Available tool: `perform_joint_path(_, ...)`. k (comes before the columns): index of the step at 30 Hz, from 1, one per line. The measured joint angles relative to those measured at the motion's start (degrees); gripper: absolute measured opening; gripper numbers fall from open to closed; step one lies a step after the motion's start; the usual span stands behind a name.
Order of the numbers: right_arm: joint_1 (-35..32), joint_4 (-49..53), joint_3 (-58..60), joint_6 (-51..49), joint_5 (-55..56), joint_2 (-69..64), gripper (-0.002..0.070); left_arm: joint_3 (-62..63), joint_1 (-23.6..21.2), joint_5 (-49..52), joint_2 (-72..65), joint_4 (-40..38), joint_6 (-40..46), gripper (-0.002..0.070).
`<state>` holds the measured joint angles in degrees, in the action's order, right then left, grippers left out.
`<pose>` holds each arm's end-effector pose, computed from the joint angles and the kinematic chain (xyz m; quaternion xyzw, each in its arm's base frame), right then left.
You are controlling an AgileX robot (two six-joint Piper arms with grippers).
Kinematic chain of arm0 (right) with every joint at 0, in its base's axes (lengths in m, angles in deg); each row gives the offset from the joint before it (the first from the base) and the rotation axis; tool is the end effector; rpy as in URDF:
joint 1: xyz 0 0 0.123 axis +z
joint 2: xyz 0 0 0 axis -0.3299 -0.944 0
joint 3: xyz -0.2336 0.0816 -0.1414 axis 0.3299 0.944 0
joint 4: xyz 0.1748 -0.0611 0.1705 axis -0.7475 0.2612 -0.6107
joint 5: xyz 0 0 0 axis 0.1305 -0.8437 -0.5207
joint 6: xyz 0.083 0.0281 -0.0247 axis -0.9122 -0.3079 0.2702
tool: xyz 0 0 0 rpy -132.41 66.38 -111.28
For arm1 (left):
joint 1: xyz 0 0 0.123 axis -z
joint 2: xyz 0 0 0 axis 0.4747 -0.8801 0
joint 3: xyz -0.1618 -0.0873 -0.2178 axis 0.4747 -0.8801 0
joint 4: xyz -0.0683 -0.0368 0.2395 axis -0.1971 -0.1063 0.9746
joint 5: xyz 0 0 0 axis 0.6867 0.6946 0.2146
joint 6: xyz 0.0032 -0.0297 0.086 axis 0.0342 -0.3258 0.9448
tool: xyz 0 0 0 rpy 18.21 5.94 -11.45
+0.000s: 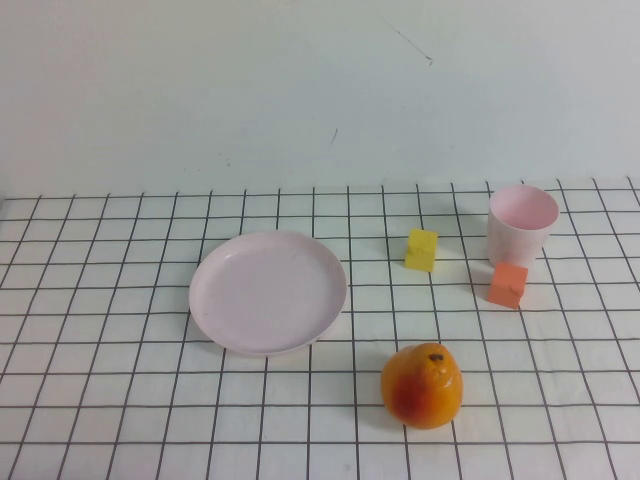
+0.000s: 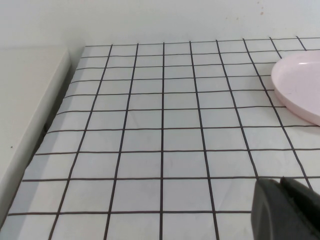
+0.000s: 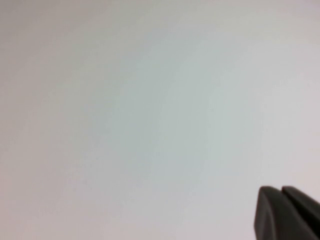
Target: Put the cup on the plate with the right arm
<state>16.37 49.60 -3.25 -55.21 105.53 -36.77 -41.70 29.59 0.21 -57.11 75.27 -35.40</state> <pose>0.0300 0.0073 0.2620 -0.0416 0.3809 -0.0193 0.9235 0.0540 -0.0002 0.1762 -0.0151 0.7906 -0.0185 0.6119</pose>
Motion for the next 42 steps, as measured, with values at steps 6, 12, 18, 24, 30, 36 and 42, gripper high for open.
perform_joint_path(6, 0.00, -1.24, -0.65, -1.74, 0.28, 0.00, -0.0002, 0.00, 0.00, 0.00, 0.00, 0.00, 0.00, -0.0004)
perform_joint_path(12, 0.00, -0.27, -15.85, 0.54, -23.32, -0.74, -0.0002, 0.00, 0.00, 0.00, 0.00, 0.00, 0.00, -0.0004)
perform_joint_path(18, 0.00, -0.55, -32.81, 4.58, -35.73, -12.35, -0.0002, 0.00, 0.00, 0.00, 0.00, 0.00, 0.00, -0.0004)
perform_joint_path(24, 0.00, -1.68, -43.77, 0.69, -37.83, -27.86, -0.0002, 0.00, 0.00, 0.00, 0.00, 0.00, 0.00, -0.0004)
perform_joint_path(30, 0.00, 0.32, -52.00, 1.37, -45.24, -45.54, -0.0002, 0.00, 0.00, 0.00, 0.00, 0.00, 0.00, -0.0004)
perform_joint_path(36, 0.14, 0.10, -61.47, 4.94, -60.21, -64.33, -0.0002, 0.00, 0.00, 0.00, 0.00, 0.00, 0.00, -0.0004)
perform_joint_path(42, 2.08, -9.60, -73.29, 22.33, -74.16, -80.17, -0.0002, 0.00, 0.00, 0.00, 0.00, 0.00, 0.00, -0.0004)
